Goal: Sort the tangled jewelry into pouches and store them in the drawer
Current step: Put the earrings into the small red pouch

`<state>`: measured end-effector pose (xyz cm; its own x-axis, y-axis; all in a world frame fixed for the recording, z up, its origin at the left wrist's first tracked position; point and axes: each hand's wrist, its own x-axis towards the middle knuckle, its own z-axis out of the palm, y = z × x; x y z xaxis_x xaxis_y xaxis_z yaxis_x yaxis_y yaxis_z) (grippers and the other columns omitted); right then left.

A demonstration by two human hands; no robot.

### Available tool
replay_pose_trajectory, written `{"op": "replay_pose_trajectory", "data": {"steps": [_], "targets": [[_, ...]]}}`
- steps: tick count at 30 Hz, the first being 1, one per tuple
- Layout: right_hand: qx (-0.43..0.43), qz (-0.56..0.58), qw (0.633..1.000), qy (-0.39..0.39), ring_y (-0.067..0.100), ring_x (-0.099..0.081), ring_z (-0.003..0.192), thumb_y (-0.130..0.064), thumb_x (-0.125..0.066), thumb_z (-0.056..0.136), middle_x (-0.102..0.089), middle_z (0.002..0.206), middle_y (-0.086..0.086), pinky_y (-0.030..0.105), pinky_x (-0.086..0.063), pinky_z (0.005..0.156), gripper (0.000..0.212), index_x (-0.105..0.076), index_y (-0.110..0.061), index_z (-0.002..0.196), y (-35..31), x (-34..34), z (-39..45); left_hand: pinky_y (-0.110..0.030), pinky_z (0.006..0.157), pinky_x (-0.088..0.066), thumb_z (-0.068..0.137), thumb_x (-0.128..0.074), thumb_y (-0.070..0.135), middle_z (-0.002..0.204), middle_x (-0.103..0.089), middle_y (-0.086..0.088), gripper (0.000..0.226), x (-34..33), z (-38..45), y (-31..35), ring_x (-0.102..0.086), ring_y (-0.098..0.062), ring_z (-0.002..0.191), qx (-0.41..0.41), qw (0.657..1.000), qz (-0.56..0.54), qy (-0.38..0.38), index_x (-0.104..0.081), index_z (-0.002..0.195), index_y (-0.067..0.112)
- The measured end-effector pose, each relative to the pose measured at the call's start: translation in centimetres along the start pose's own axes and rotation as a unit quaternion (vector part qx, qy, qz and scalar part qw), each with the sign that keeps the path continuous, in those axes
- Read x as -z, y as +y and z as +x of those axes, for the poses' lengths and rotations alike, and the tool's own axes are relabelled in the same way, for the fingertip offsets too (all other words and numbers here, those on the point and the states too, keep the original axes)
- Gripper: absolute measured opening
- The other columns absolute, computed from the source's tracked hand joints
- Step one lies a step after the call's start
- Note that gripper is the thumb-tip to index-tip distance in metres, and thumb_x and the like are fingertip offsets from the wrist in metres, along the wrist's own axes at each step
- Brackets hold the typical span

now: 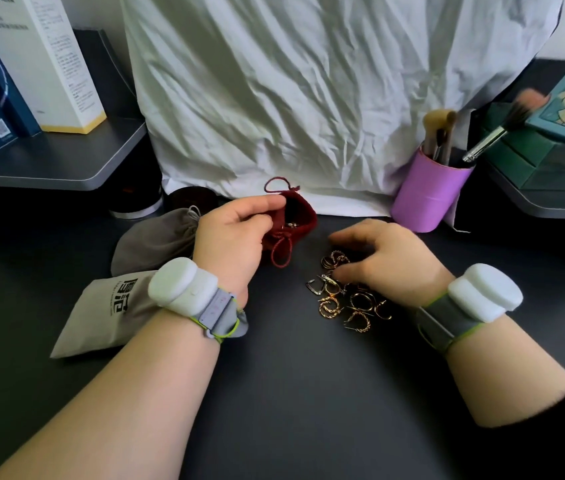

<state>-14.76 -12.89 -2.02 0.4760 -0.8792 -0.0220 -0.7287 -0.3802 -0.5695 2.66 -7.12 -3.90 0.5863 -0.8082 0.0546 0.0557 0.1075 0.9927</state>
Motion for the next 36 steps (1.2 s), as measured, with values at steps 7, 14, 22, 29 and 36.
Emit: {"op": "replay_pose_trajectory", "data": {"steps": [7, 14, 22, 29, 36], "targets": [[0.028, -0.058, 0.998, -0.014, 0.010, -0.053, 0.093, -0.030, -0.069, 0.080, -0.051, 0.103, -0.008, 0.020, -0.037, 0.081, 0.028, -0.067, -0.029, 0.108, -0.2, -0.9, 0.3, -0.038, 0.078, -0.053, 0.079, -0.054, -0.005, 0.091, -0.075, -0.004, 0.039, 0.0, -0.1, -0.2, -0.067, -0.022, 0.085, -0.010, 1.000, 0.022, -0.008, -0.077, 0.081, 0.026], [0.041, -0.038, 0.998, 0.003, 0.004, -0.052, 0.076, -0.029, -0.077, 0.070, -0.055, 0.086, -0.012, 0.018, -0.038, 0.067, 0.018, -0.064, -0.031, 0.083, 0.0, -0.6, 0.2, -0.023, 0.065, -0.050, 0.077, -0.063, 0.001, 0.077, -0.074, 0.003, 0.034, -0.4, -0.9, -0.3, -0.063, -0.009, 0.068, -0.044, 0.992, 0.096, -0.063, -0.075, 0.083, 0.032], [-0.005, 0.152, 0.988, 0.001, 0.007, -0.057, 0.042, 0.000, -0.077, 0.067, -0.066, 0.061, -0.001, 0.018, -0.046, 0.044, 0.024, -0.063, -0.020, 0.068, 0.1, -0.3, 0.0, -0.027, 0.069, -0.050, 0.076, -0.068, 0.001, 0.072, -0.071, 0.002, 0.032, -0.4, -1.0, -0.1, -0.063, -0.013, 0.066, -0.057, 0.990, 0.109, -0.074, -0.073, 0.082, 0.032], [0.035, 0.451, 0.889, 0.073, 0.018, -0.064, 0.057, 0.011, -0.074, 0.066, -0.064, 0.069, 0.014, 0.024, -0.053, 0.049, 0.024, -0.063, -0.009, 0.070, -0.8, -0.2, -0.4, -0.041, 0.083, -0.057, 0.075, -0.068, 0.000, 0.082, -0.075, -0.006, 0.030, -0.5, -1.3, 0.0, -0.071, -0.028, 0.082, -0.046, 0.988, 0.113, -0.094, -0.074, 0.085, 0.029], [0.067, 0.425, 0.894, 0.125, 0.015, -0.062, 0.057, 0.007, -0.075, 0.069, -0.064, 0.067, 0.004, 0.025, -0.055, 0.056, 0.024, -0.064, -0.015, 0.073, -1.7, -1.2, 0.0, -0.037, 0.081, -0.056, 0.076, -0.068, -0.001, 0.081, -0.074, -0.009, 0.032, -0.8, -1.6, 0.0, -0.070, -0.027, 0.080, -0.046, 0.987, 0.106, -0.116, -0.073, 0.085, 0.029]]}}
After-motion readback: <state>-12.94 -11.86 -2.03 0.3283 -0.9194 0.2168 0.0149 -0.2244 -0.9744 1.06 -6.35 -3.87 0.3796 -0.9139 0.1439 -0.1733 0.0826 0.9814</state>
